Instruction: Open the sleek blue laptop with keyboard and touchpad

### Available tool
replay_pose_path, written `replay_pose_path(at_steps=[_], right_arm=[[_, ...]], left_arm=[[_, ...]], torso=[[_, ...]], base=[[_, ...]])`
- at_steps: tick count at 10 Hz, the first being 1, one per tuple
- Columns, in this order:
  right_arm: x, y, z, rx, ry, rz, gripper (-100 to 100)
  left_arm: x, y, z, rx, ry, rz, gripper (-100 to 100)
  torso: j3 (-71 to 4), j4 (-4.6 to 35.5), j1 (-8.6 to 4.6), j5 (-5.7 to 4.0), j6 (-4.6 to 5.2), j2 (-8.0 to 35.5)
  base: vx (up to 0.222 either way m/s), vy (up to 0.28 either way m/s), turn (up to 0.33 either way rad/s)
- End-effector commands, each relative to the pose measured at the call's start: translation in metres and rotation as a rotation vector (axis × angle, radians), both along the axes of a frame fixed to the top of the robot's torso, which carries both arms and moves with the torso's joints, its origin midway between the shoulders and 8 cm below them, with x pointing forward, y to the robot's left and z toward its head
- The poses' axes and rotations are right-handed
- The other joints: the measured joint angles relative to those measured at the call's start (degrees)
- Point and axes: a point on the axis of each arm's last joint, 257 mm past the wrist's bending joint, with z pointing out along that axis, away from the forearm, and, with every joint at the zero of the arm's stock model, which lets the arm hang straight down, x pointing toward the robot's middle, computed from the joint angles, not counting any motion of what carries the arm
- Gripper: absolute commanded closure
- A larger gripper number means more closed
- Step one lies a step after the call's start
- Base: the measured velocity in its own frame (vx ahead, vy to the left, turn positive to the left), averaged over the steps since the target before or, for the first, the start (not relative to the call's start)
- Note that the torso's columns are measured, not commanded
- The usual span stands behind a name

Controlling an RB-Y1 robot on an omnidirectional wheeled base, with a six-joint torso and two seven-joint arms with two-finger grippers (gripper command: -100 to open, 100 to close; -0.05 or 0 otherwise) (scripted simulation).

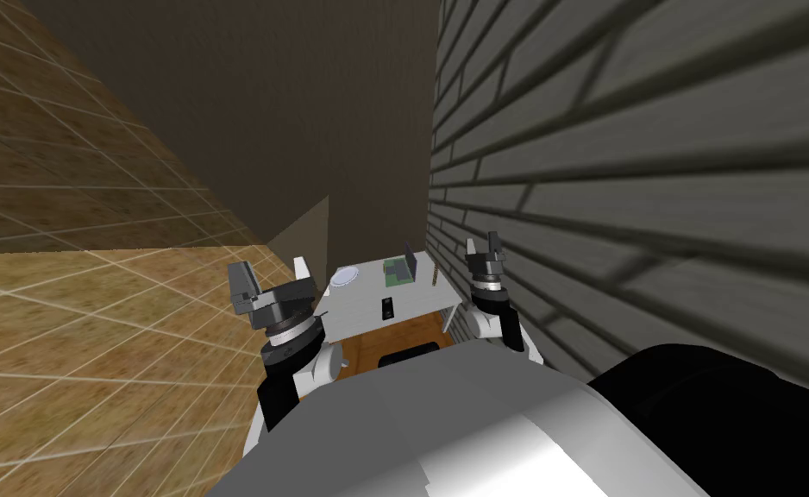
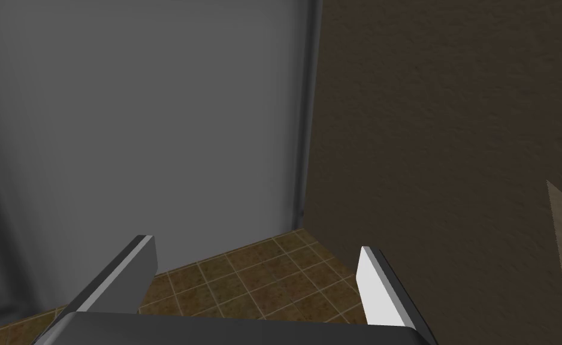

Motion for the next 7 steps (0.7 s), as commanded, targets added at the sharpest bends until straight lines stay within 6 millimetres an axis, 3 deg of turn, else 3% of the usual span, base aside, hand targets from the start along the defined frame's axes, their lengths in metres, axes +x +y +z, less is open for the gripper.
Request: replay_pose_path(at_steps=[1, 7], right_arm=[[0.0000, 0.0000, 0.0000, 0.000, 0.000, 0.000, 0], [-0.0001, 0.0000, 0.0001, 0.000, 0.000, 0.000, 0]], left_arm=[[0.0000, 0.0000, 0.0000, 0.000, 0.000, 0.000, 0], [-0.0001, 0.0000, 0.0001, 0.000, 0.000, 0.000, 0]], torso=[[-4.67, 2.35, 0.00, 0.00, 0.00, 2.32], [-53.81, 26.91, 0.00, 0.00, 0.00, 26.93]], base=[[0.000, 0.000, 0.000], [0.000, 0.000, 0.000]])
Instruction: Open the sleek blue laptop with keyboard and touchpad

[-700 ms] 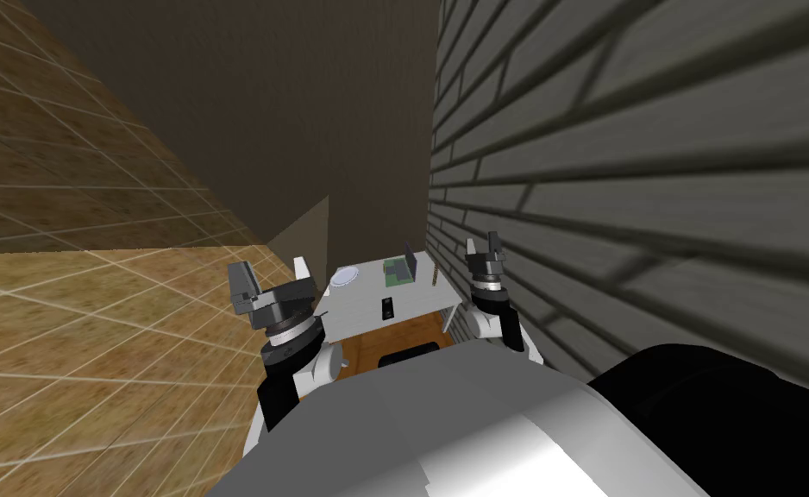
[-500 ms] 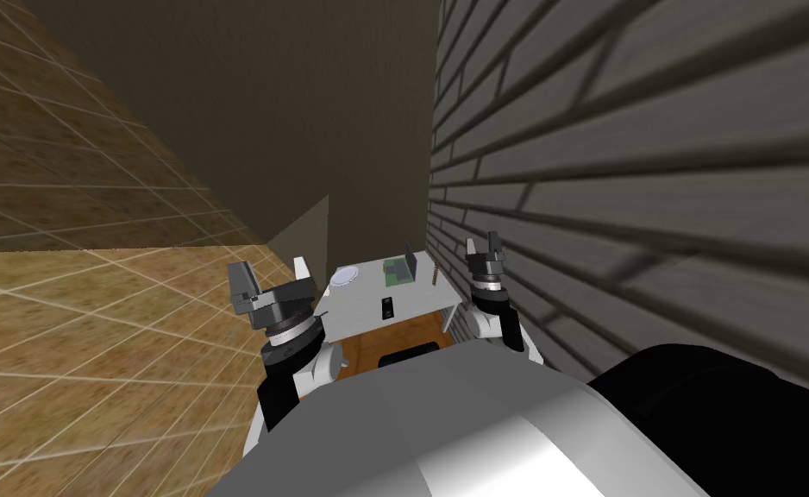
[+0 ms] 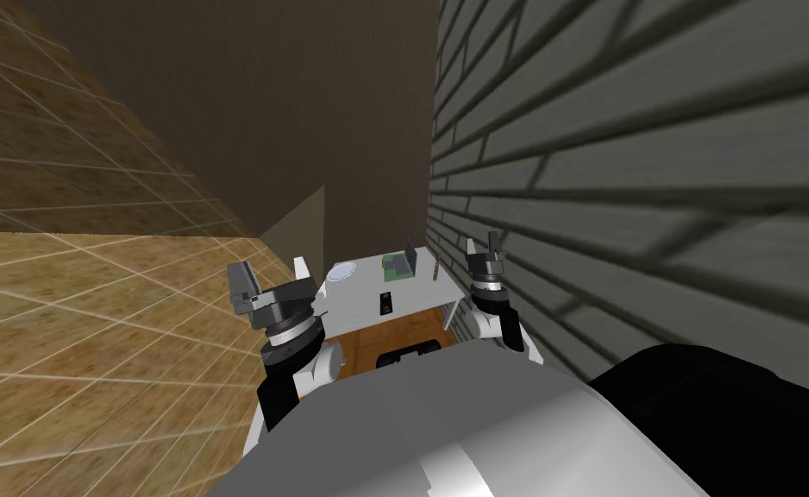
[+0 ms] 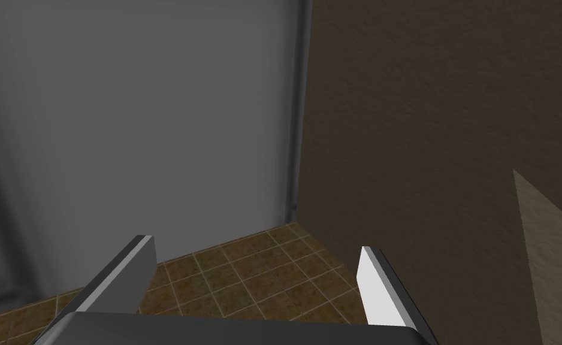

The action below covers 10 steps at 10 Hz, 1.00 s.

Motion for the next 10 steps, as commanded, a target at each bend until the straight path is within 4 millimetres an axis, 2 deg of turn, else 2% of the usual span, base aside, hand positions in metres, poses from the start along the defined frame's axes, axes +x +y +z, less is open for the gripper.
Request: replay_pose_path(at_steps=[1, 2, 3, 5, 10], right_arm=[[0.000, 0.000, 0.000, 0.000, 0.000, 0.000, 0], [0.000, 0.000, 0.000, 0.000, 0.000, 0.000, 0], [0.007, 0.004, -0.006, -0.062, 0.031, -0.007, -100], [0.016, 0.007, -0.014, -0.131, 0.069, -0.028, -100], [0.052, 0.003, -0.054, -0.408, 0.220, -0.166, -100]], left_arm=[[0.000, 0.000, 0.000, 0.000, 0.000, 0.000, 0], [0.000, 0.000, 0.000, 0.000, 0.000, 0.000, 0], [0.000, 0.000, 0.000, 0.000, 0.000, 0.000, 0], [0.000, 0.000, 0.000, 0.000, 0.001, 0.000, 0], [0.000, 0.000, 0.000, 0.000, 0.001, 0.000, 0]], torso=[[-8.46, 4.23, 0.00, 0.00, 0.00, 4.23], [-16.91, 8.46, 0.00, 0.00, 0.00, 8.46], [-25.38, 12.69, 0.00, 0.00, 0.00, 12.69], [-30.43, 15.14, 0.05, 0.02, -0.01, 15.17], [-30.76, 15.37, -0.01, 0.00, 0.00, 15.35]], base=[[0.000, 0.000, 0.000], [0.000, 0.000, 0.000], [0.002, 0.012, 0.055], [-0.005, 0.019, 0.086], [-0.007, 0.041, 0.126]])
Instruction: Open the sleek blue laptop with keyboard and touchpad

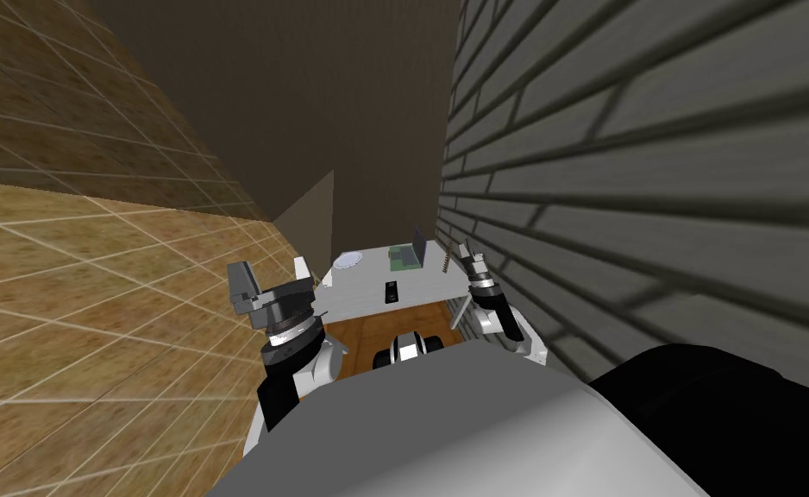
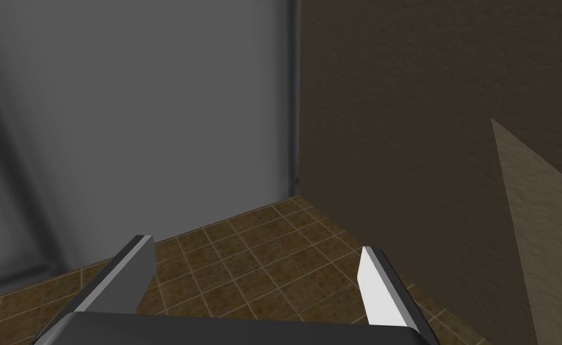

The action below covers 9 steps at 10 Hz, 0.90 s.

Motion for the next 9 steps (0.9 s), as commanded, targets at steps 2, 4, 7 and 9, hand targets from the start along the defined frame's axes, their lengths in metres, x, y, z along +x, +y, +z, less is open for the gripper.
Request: replay_pose_path(at_steps=[2, 4, 7, 9], right_arm=[[0.024, -0.009, -0.029, -0.197, 0.096, -0.112, -100], [0.037, -0.019, -0.046, -0.314, 0.150, -0.182, -100], [0.056, -0.040, -0.075, -0.501, 0.235, -0.296, -100], [0.068, -0.059, -0.094, -0.625, 0.294, -0.372, -100]], left_arm=[[0.000, 0.000, 0.000, 0.000, 0.000, 0.000, 0], [0.000, 0.000, 0.000, 0.000, 0.000, 0.000, 0], [0.000, 0.000, 0.000, 0.000, 0.000, 0.000, 0], [0.000, 0.000, 0.000, 0.000, 0.000, 0.000, 0]], torso=[[0.01, 0.00, 0.01, 0.00, 0.00, 0.01], [0.01, 0.01, 0.02, 0.01, 0.01, 0.02], [0.01, 0.00, 0.01, 0.00, 0.01, 0.02], [0.00, 0.00, 0.02, 0.01, 0.01, 0.00]], base=[[-0.002, 0.042, 0.137], [-0.003, 0.049, 0.147], [-0.004, 0.053, 0.164], [0.002, 0.054, 0.164]])
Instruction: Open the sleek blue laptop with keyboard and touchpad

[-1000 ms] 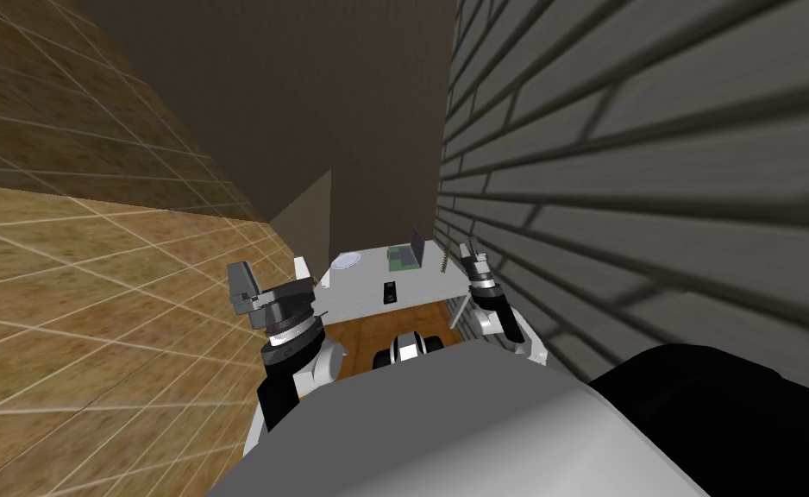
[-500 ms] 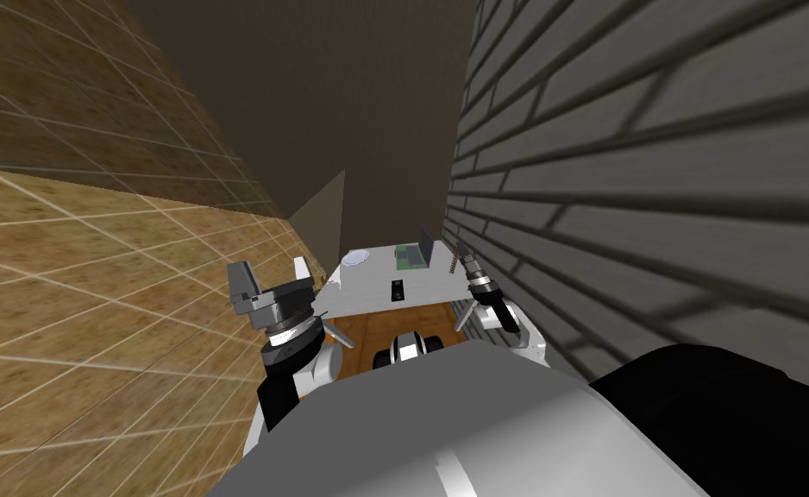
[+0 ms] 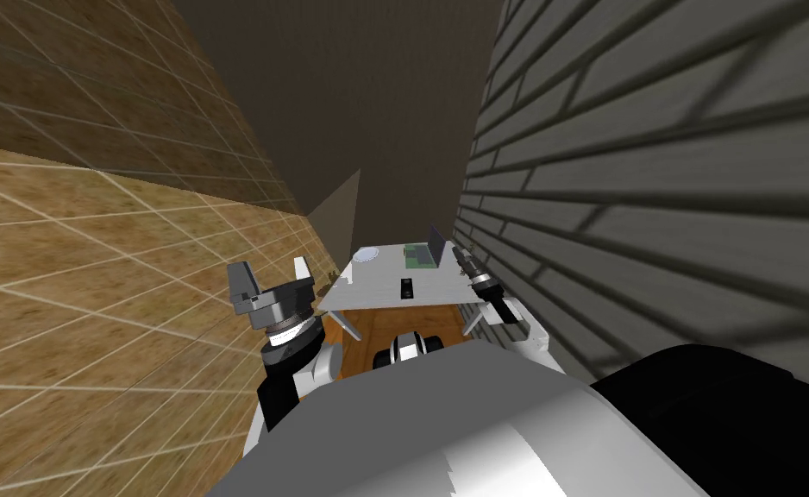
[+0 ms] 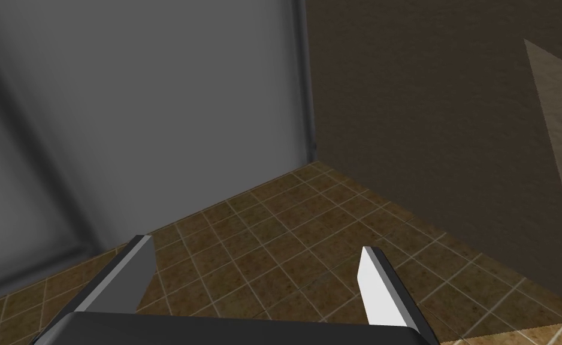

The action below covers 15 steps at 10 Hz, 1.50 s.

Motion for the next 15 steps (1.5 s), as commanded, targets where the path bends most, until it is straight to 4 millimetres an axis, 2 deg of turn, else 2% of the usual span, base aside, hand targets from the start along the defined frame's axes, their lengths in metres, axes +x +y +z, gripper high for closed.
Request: replay_pose_path(at_steps=[1, 4, 5, 8, 9, 12, 15], right_arm=[[0.009, -0.016, -0.020, -0.110, 0.051, -0.066, -100], [0.025, -0.053, -0.050, -0.307, 0.148, -0.185, -100], [0.025, -0.052, -0.050, -0.319, 0.149, -0.188, -100], [0.035, -0.099, -0.077, -0.523, 0.251, -0.309, -100], [0.036, -0.099, -0.077, -0.534, 0.252, -0.312, -100], [0.040, -0.151, -0.098, -0.742, 0.356, -0.432, -100], [0.039, -0.204, -0.109, -0.933, 0.455, -0.544, -100]], left_arm=[[0.000, 0.000, 0.000, 0.000, 0.000, 0.000, 0], [0.000, 0.000, 0.000, 0.000, 0.000, 0.000, 0], [0.000, 0.000, 0.000, 0.000, 0.000, 0.000, 0], [0.000, 0.000, 0.000, 0.000, 0.000, 0.000, 0], [0.000, 0.000, 0.000, 0.000, 0.000, 0.000, 0], [0.000, 0.000, 0.000, 0.000, 0.000, 0.000, 0], [0.000, 0.000, 0.000, 0.000, 0.000, 0.000, 0]], torso=[[-0.01, 0.00, -0.03, -0.01, -0.01, -0.01], [0.01, 0.00, 0.00, 0.00, -0.02, 0.01], [0.01, 0.01, 0.05, 0.01, 0.00, 0.03], [-0.01, -0.01, -0.02, -0.01, -0.02, -0.02], [0.00, 0.00, 0.04, 0.00, 0.00, 0.00], [0.01, 0.01, 0.00, -0.01, -0.02, 0.02], [0.00, 0.00, 0.00, 0.00, 0.00, 0.00]], base=[[0.005, 0.027, 0.047], [0.001, 0.039, 0.155], [0.004, 0.040, 0.039], [0.008, 0.045, 0.149], [0.004, 0.039, 0.052], [0.005, 0.043, 0.149], [0.010, 0.049, 0.153]])
